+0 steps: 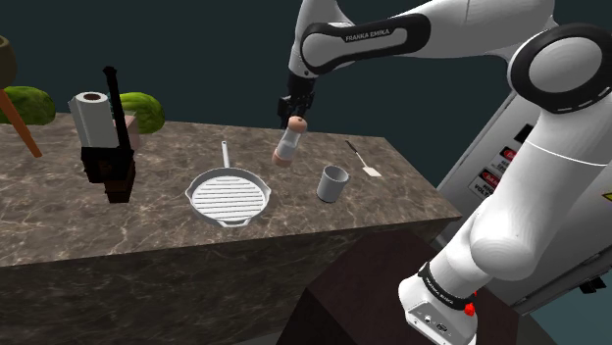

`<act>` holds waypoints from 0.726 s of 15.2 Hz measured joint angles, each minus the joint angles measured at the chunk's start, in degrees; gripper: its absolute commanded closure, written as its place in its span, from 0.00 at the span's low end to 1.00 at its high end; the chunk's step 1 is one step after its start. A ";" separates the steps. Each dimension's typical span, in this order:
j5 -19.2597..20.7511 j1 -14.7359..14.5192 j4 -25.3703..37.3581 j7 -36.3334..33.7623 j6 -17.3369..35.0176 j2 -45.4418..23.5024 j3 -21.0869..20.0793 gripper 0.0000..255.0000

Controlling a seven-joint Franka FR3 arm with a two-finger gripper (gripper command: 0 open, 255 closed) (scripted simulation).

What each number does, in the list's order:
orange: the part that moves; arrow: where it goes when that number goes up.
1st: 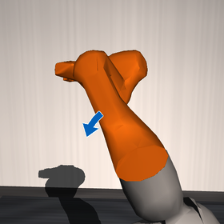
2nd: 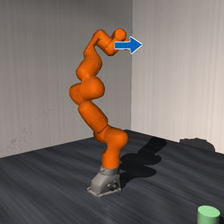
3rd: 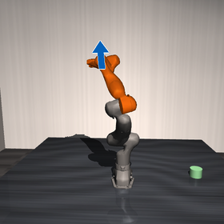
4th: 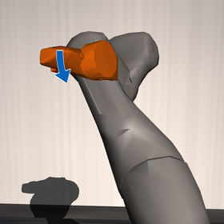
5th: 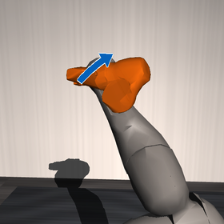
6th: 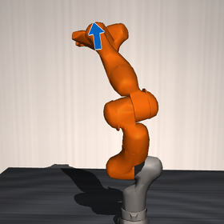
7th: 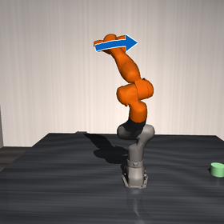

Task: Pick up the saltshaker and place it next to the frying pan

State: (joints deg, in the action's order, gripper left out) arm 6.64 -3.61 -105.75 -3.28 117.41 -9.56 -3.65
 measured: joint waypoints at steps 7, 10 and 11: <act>0.35 -0.01 -2.70 -0.51 4.03 -1.36 0.06 1.00; 0.36 -0.01 -2.73 -0.52 4.11 -1.39 0.07 1.00; 0.36 -0.01 -2.73 -0.52 4.12 -1.40 0.07 1.00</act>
State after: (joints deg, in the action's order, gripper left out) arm 7.00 -3.62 -108.47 -3.80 121.53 -10.96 -3.58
